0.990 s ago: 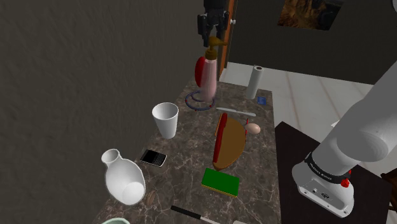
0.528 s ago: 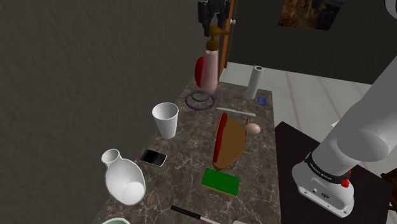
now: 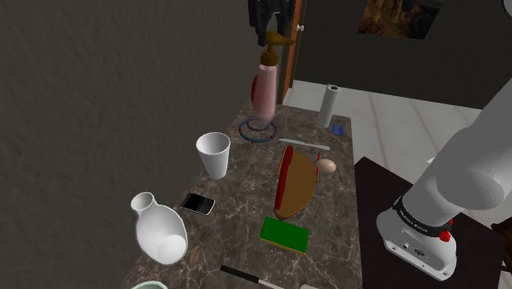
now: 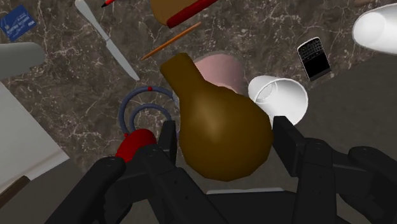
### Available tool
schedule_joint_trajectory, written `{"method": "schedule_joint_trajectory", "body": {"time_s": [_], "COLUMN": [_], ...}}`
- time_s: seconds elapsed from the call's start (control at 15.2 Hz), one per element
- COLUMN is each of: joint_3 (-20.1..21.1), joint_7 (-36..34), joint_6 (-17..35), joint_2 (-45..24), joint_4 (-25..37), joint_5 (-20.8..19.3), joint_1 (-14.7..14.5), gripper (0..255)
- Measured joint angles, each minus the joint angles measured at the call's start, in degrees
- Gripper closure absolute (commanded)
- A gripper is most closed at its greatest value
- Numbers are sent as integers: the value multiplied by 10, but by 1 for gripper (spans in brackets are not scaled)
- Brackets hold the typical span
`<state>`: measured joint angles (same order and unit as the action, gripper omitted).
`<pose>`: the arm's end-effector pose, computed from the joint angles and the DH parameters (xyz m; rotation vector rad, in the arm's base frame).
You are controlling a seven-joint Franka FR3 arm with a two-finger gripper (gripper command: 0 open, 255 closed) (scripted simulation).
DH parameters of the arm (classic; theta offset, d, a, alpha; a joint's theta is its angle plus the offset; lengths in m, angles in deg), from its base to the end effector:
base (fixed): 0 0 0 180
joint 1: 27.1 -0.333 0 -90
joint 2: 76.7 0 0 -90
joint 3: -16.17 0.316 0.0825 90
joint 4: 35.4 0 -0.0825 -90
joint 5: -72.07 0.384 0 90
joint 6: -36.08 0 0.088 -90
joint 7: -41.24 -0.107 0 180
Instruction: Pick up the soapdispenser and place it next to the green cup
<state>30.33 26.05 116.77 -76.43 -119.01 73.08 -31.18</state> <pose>0.5081 0.1701 0.6648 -3.1372 -0.0873 0.0771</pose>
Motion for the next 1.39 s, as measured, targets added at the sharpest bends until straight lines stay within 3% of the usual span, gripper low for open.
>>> {"method": "schedule_joint_trajectory", "body": {"time_s": [0.86,1.39], "joint_3": [88,159], "joint_7": [-167,-294], "joint_6": [12,11], "joint_2": [58,20], "joint_4": [-62,-20], "joint_5": [30,22], "joint_1": [-77,-133], "gripper": [255,255]}}
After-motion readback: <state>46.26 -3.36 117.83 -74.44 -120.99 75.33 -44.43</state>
